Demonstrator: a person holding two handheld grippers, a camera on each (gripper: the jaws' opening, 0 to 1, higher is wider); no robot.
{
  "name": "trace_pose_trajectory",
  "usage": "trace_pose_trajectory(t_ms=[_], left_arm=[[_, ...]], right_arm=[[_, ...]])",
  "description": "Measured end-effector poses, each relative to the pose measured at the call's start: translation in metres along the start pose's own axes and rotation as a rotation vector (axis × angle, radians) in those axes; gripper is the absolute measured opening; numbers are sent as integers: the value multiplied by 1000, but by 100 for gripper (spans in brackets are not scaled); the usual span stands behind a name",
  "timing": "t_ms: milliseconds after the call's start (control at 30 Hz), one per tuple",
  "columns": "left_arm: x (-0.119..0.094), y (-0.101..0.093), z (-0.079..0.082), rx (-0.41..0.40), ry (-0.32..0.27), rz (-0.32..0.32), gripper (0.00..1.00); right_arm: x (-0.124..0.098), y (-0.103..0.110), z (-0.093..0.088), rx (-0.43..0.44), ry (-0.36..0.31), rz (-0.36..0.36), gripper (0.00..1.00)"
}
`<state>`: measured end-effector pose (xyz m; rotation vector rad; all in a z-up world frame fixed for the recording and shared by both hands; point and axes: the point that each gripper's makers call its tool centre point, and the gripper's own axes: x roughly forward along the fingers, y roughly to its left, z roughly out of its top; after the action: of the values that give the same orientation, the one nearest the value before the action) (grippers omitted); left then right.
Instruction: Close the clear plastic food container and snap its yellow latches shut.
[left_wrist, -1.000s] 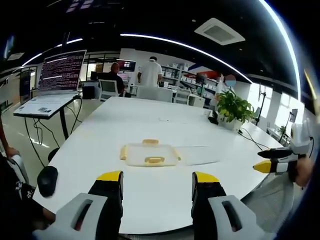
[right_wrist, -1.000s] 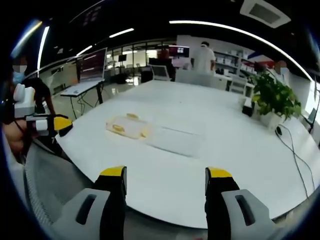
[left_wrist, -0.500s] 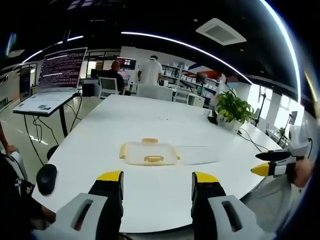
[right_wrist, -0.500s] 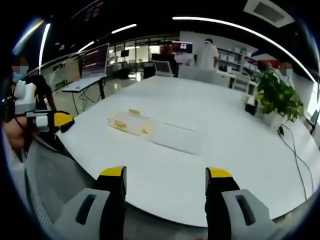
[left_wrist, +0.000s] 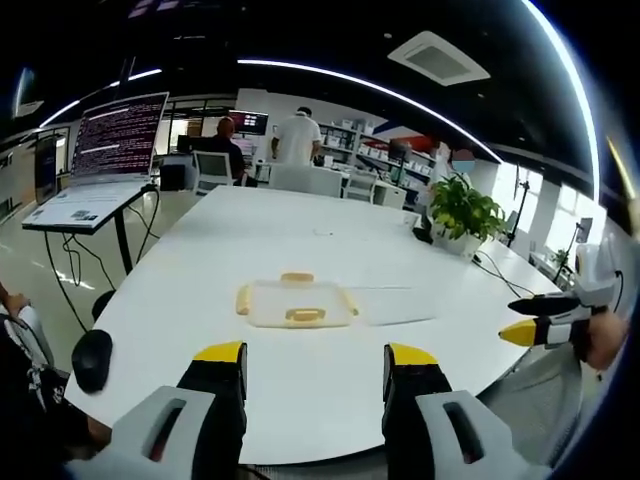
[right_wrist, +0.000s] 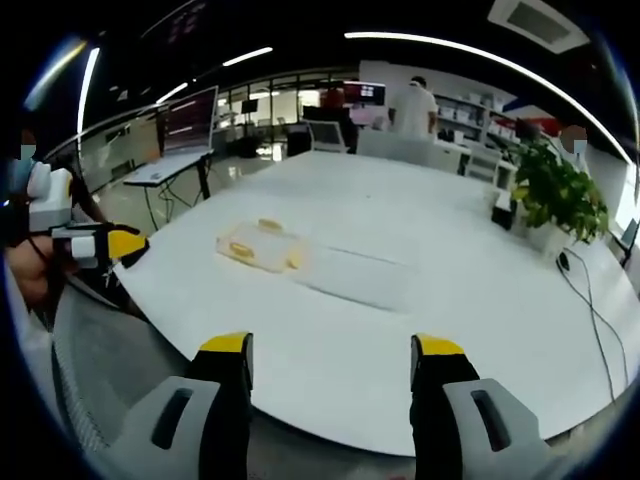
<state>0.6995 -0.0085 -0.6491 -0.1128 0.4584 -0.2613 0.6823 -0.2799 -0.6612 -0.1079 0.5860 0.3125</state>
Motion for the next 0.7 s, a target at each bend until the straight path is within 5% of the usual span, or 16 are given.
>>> trace_pose_trajectory(t_ms=[700], left_arm=[[5, 5, 6, 13, 12, -9, 49]], right_arm=[[11, 4, 8, -7, 0, 15, 60]])
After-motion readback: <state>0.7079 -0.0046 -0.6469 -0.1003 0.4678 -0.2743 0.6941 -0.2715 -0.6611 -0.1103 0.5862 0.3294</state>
